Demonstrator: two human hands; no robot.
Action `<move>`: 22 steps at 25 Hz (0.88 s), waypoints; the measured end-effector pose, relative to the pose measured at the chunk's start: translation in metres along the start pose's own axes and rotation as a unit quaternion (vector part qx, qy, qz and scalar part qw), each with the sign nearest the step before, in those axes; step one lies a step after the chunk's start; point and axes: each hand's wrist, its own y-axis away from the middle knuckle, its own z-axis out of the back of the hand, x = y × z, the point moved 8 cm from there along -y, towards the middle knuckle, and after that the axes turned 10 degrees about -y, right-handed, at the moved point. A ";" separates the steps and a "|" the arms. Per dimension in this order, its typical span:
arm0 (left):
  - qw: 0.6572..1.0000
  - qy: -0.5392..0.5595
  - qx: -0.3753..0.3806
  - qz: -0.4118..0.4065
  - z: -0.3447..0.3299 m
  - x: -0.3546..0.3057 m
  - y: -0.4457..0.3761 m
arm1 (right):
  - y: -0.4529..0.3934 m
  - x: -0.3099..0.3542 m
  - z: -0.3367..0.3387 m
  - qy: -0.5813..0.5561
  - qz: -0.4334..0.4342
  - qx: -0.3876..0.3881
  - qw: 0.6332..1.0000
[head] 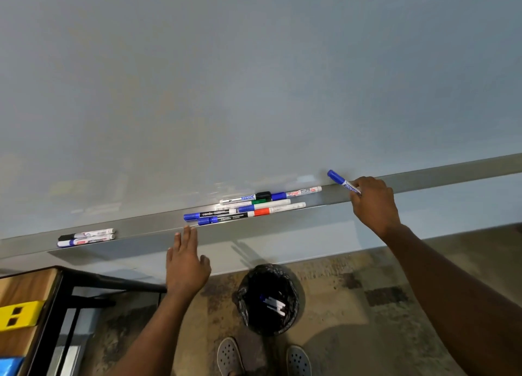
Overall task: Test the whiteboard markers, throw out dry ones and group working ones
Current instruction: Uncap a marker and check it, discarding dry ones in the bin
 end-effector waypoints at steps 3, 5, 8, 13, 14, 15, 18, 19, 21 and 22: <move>0.982 0.182 -0.038 -0.028 0.022 -0.059 0.020 | 0.028 0.036 0.004 -0.224 -0.016 -0.004 0.975; 0.927 0.373 0.034 -0.004 0.039 -0.099 0.031 | 0.052 0.072 -0.011 -0.388 -0.043 0.063 0.919; 0.749 0.651 0.114 0.054 0.059 -0.139 0.037 | 0.092 0.131 -0.037 -0.535 -0.082 0.212 0.814; 0.570 0.807 0.101 0.116 0.069 -0.134 0.024 | 0.121 0.182 -0.043 -0.622 -0.146 0.291 0.713; 0.555 0.817 0.096 0.119 0.071 -0.129 0.023 | 0.123 0.187 -0.044 -0.625 -0.155 0.297 0.705; 0.547 0.822 0.093 0.125 0.072 -0.125 0.022 | 0.126 0.192 -0.043 -0.630 -0.161 0.301 0.697; 0.535 0.827 0.073 0.158 0.075 -0.118 0.019 | 0.127 0.211 -0.044 -0.646 -0.161 0.297 0.684; 0.532 0.827 0.069 0.171 0.078 -0.115 0.017 | 0.126 0.219 -0.042 -0.643 -0.155 0.296 0.689; 0.498 0.848 0.047 0.176 0.093 -0.094 0.007 | 0.125 0.228 -0.037 -0.638 -0.137 0.295 0.698; 0.464 0.867 0.022 0.179 0.106 -0.072 -0.002 | 0.123 0.228 -0.034 -0.631 -0.116 0.294 0.709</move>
